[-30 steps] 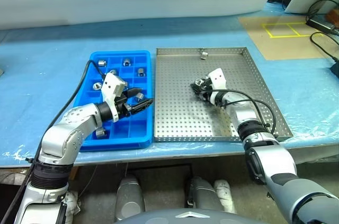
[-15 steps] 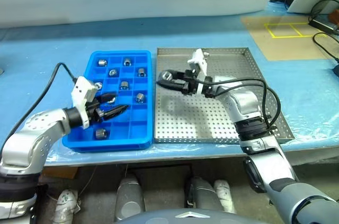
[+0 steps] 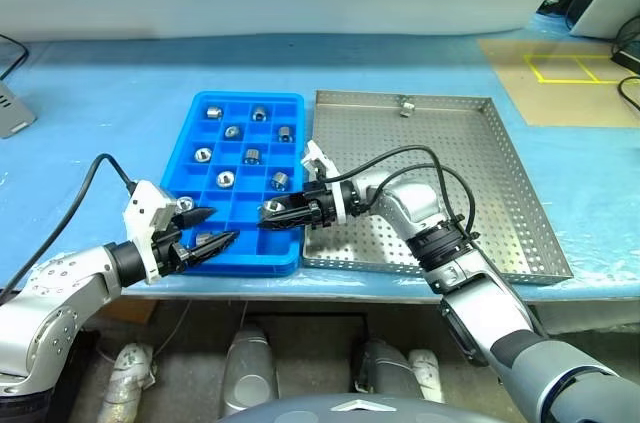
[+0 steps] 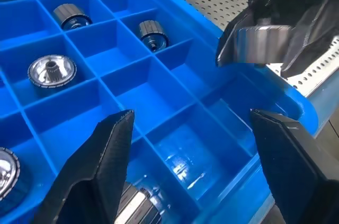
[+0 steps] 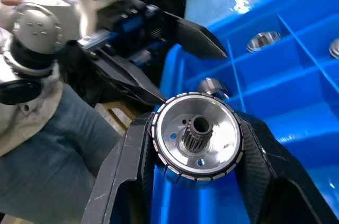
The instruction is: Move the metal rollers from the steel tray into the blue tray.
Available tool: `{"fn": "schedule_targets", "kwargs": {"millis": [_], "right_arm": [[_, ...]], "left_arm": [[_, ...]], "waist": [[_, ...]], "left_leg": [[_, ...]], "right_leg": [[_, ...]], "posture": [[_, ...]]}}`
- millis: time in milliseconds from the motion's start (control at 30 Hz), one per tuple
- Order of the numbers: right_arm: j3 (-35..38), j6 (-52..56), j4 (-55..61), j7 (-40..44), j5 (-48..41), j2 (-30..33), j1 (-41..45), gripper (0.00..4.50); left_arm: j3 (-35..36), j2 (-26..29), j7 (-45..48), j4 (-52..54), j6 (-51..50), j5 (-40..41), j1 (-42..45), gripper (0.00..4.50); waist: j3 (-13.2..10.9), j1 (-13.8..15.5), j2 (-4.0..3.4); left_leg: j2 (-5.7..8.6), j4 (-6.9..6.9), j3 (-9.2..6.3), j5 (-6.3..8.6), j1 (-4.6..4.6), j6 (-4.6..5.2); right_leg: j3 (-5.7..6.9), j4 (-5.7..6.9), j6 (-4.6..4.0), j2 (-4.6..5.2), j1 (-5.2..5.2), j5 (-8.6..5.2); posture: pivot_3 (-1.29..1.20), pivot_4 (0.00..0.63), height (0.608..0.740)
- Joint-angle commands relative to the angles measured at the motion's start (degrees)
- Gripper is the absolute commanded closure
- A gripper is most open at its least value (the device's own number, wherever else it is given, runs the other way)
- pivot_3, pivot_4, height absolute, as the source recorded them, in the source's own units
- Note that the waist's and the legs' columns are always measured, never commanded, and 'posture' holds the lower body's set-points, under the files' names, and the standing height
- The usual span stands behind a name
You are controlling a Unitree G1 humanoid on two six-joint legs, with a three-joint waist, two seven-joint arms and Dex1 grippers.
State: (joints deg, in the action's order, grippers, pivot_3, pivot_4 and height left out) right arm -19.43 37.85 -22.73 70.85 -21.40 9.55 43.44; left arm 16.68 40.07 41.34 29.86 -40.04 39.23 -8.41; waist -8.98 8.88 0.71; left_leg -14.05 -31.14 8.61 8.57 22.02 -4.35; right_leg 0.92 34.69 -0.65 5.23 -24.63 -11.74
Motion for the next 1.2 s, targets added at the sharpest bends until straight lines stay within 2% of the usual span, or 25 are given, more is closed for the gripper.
{"fn": "schedule_targets", "kwargs": {"millis": [33, 200, 267, 367, 500, 633, 767, 900, 1067, 1200], "right_arm": [[-0.2, -3.6, -1.2, 0.9, 1.2, -0.4, -0.5, 2.06], [0.1, -3.0, -0.4, 2.1, 1.2, 0.9, -1.3, 0.46], [0.5, -1.9, 0.0, 1.0, 1.3, 1.2, -1.3, 0.03], [1.9, -2.7, 0.7, -0.6, 1.6, 1.8, -1.2, 0.03], [7.9, -7.0, -1.1, -5.9, 1.2, 2.4, 1.8, 0.03], [14.0, -19.2, -10.8, -19.1, 5.7, 2.4, 7.8, 0.03], [18.0, -29.4, -21.9, -33.0, 9.6, 0.2, 13.5, 0.03], [22.5, -34.8, -37.2, -53.8, 12.9, -1.8, 21.7, 0.03], [29.0, -36.8, -47.5, -65.5, 11.0, -2.2, 27.6, 0.03], [30.8, -37.1, -50.4, -68.3, 12.2, -2.1, 28.9, 0.03]], "left_arm": [[1.8, -0.2, -1.0, 2.2, 0.3, 1.1, 0.0, 0.84], [0.5, 0.1, -1.1, 0.5, 0.4, 0.8, 2.6, 0.84], [-0.3, 0.3, -0.5, -0.8, 0.6, 0.5, 4.3, 0.84], [-1.8, 0.4, 0.4, -2.4, 0.7, -0.1, 6.7, 0.84], [-3.5, 0.4, 1.3, -4.1, 1.0, -0.5, 9.4, 0.84], [-5.7, -1.0, 1.0, -7.7, 2.0, -1.7, 13.7, 0.84], [-8.6, -4.9, -1.8, -11.4, 4.5, -4.9, 19.3, 0.84], [-13.1, -10.4, -4.8, -16.1, 6.8, -9.3, 25.2, 0.84], [-15.4, -16.6, -9.7, -22.0, 9.8, -14.0, 30.0, 0.84], [-16.3, -22.0, -14.0, -26.7, 12.1, -17.4, 33.2, 0.84]], "waist": [[0.0, 0.0, 0.0], [0.0, 0.0, 0.01], [0.0, 0.0, -0.01], [0.0, 0.0, 0.0], [0.0, -0.1, 0.01], [0.0, -0.5, 0.0], [0.0, -1.3, 0.02], [0.0, -1.9, 0.0], [0.0, -2.1, -0.01], [0.0, -2.1, -0.01]], "left_leg": [[-0.01, 0.0, -0.02, 0.0, 0.02, 0.0], [-0.02, 0.0, -0.02, -0.02, -0.1, -0.03], [-0.02, 0.0, -0.02, -0.01, -0.29, -0.03], [0.01, 0.0, -0.02, -0.01, -0.55, -0.03], [0.02, -0.01, -0.02, -0.02, -0.53, -0.04], [0.01, -0.03, -0.02, -0.19, -0.41, -0.32], [-0.02, -0.01, -0.01, -0.23, -0.29, -0.39], [0.06, -0.05, -0.02, -0.22, -0.11, -0.37], [0.05, -0.06, -0.02, -0.21, 0.12, -0.36], [0.07, -0.07, -0.04, -0.19, 0.2, -0.33]], "right_leg": [[0.03, 0.0, -0.01, 0.0, 0.0, -0.01], [0.03, 0.04, -0.01, 0.0, 0.08, -0.01], [0.02, 0.06, -0.01, 0.0, 0.27, -0.01], [-0.04, 0.07, 0.01, 0.02, 0.49, -0.01], [-0.04, 0.08, 0.0, 0.02, 0.49, -0.01], [-0.05, 0.09, -0.01, 0.0, 0.35, 0.0], [-0.01, 0.07, -0.02, -0.07, 0.23, 0.0], [0.03, 0.07, -0.03, -0.06, 0.12, 0.0], [0.04, 0.12, -0.02, -0.08, -0.12, 0.01], [0.15, 0.12, 0.0, -0.06, -0.14, 0.02]], "posture": [[0.31, 0.15, 0.74], [0.28, 0.15, 0.74], [0.26, 0.15, 0.74], [0.23, 0.15, 0.74], [0.19, 0.15, 0.74], [0.16, 0.15, 0.74], [0.14, 0.15, 0.74], [0.12, 0.15, 0.74], [0.13, 0.15, 0.74], [0.15, 0.15, 0.74]]}}
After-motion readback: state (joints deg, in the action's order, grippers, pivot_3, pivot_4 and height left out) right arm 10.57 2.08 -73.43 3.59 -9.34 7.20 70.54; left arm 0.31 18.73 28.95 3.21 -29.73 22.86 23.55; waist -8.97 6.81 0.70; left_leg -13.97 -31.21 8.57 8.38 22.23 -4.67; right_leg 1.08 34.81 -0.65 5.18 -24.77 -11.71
